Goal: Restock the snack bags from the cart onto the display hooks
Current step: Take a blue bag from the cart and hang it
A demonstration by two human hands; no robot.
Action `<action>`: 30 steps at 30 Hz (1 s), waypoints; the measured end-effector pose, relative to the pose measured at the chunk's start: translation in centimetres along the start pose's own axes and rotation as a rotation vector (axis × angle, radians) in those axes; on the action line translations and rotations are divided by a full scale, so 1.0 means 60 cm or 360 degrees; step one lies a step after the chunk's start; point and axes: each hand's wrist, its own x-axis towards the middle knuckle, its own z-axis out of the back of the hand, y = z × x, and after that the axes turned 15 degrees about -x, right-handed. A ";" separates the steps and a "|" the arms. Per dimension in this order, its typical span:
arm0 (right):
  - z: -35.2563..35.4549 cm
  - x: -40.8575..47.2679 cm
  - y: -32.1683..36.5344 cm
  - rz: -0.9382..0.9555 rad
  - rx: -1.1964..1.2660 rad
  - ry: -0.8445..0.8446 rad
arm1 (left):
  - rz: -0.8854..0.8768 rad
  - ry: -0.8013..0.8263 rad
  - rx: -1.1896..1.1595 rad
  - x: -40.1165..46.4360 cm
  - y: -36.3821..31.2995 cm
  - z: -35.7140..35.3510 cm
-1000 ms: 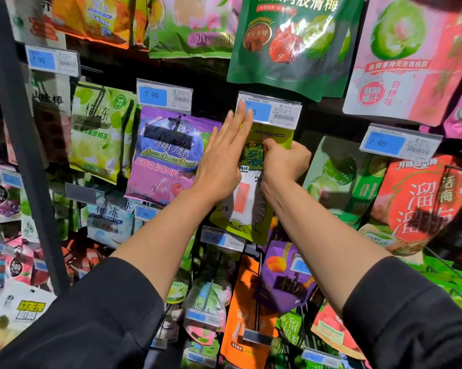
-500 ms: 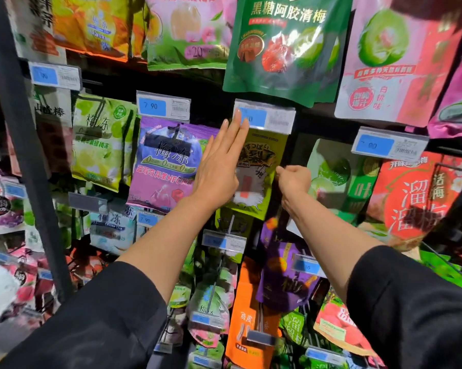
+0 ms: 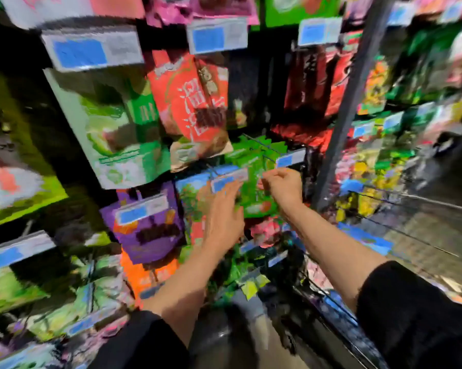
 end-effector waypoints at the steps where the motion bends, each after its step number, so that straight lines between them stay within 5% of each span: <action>1: 0.048 0.021 -0.046 -0.0081 -0.0038 -0.0084 | -0.0002 0.0079 -0.0052 0.005 -0.005 -0.055; 9: 0.390 0.095 -0.358 -0.0718 -0.0318 -0.0434 | 0.0123 0.0841 -0.0398 0.010 -0.074 -0.431; 15: 0.548 0.103 -0.583 -0.1092 -0.0834 -0.0488 | 0.0273 0.1285 -0.0201 0.000 -0.062 -0.612; 20: 0.605 0.054 -0.629 -0.1013 -0.1310 -0.0203 | 0.0400 0.1760 0.0372 -0.018 -0.058 -0.687; 25: 0.606 0.016 -0.665 -0.0906 -0.1358 0.0320 | 0.0619 0.2040 0.0316 -0.051 0.028 -0.703; 30: 0.608 -0.010 -0.677 -0.0643 -0.1318 0.0245 | 0.0849 0.2156 0.0474 -0.070 0.057 -0.698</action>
